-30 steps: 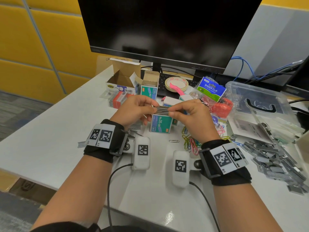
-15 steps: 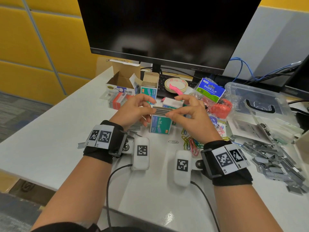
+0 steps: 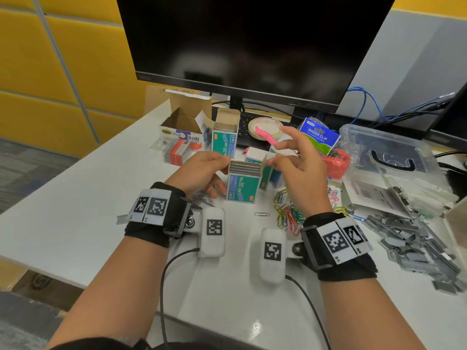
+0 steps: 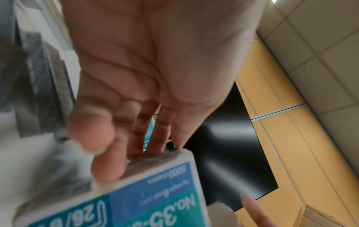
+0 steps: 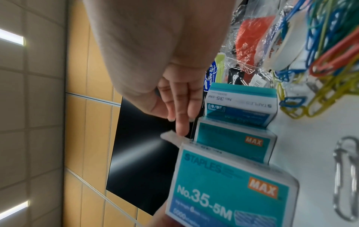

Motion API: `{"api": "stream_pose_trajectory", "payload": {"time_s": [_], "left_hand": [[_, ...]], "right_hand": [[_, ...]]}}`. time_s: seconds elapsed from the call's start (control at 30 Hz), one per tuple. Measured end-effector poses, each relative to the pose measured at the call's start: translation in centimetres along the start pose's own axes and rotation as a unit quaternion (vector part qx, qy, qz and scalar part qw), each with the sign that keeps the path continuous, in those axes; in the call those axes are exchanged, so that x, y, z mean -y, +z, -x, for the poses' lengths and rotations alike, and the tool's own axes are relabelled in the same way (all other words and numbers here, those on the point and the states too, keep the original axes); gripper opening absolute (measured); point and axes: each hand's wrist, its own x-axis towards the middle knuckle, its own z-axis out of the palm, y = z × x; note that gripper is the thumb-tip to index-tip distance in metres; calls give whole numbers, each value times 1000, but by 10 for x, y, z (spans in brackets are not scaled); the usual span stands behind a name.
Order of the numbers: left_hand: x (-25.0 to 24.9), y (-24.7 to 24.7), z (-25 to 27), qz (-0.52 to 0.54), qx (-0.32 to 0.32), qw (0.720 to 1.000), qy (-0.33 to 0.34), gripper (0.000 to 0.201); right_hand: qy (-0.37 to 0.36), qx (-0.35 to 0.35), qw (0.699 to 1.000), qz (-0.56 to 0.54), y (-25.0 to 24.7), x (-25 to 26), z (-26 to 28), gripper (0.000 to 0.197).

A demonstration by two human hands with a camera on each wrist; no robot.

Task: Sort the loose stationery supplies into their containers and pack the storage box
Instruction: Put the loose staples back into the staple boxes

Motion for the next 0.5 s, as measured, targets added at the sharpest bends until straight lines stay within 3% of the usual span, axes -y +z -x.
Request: {"api": "stream_pose_trajectory", "payload": {"time_s": [0.2, 0.5], "left_hand": [[-3, 1, 5, -13, 11, 1000, 4, 24], [-7, 2, 10, -74, 22, 996, 35, 28]], "right_hand": [[7, 48, 997, -64, 3, 2, 3, 47], [-31, 125, 991, 20, 1, -3, 2, 27]]}}
